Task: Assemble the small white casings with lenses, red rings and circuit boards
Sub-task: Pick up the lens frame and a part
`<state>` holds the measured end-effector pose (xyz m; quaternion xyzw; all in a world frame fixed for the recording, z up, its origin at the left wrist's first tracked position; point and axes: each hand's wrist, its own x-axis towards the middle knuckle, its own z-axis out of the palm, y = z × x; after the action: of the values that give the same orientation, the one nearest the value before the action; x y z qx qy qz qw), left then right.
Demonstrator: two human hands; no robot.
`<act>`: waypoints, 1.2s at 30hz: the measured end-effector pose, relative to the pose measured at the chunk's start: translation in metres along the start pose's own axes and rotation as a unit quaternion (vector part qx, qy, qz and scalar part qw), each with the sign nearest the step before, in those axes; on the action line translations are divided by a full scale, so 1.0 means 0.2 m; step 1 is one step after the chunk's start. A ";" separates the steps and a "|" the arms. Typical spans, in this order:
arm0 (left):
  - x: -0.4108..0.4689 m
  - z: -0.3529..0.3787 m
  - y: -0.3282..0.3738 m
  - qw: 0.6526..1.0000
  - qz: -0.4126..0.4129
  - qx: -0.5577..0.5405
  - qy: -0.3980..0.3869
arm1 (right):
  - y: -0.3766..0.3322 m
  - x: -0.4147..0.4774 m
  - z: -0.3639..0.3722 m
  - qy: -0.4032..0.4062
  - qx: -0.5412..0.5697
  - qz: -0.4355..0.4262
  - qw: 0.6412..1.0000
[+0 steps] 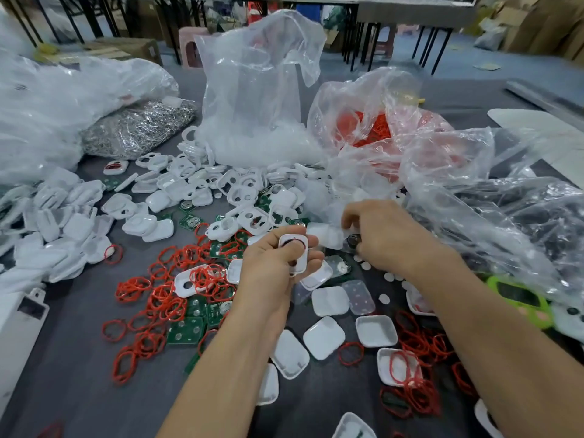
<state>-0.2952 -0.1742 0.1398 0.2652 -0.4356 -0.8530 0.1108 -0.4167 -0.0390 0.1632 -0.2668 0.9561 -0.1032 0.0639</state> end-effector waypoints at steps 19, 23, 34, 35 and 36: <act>0.02 0.00 -0.04 1.000 -0.018 -0.013 -0.021 | 0.02 -0.27 -0.01 0.090 -0.063 0.010 0.994; 0.00 0.02 -0.04 0.999 -0.022 -0.009 -0.033 | 0.01 -0.26 0.05 0.070 -0.084 0.033 0.993; -0.04 0.06 -0.07 0.997 0.020 -0.067 -0.041 | -0.06 -0.38 0.13 0.159 0.635 0.130 0.745; -0.05 0.06 -0.07 0.995 0.021 -0.083 -0.048 | -0.09 -0.39 0.15 0.106 0.712 0.147 0.678; -0.05 0.07 -0.07 0.994 0.024 -0.091 -0.052 | -0.10 -0.40 0.16 0.062 0.751 0.162 0.637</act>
<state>-0.2940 -0.1509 0.1390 0.1987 -0.3675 -0.8990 0.1318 -0.3329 -0.0199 0.1424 0.0390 0.5782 -0.7904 0.1984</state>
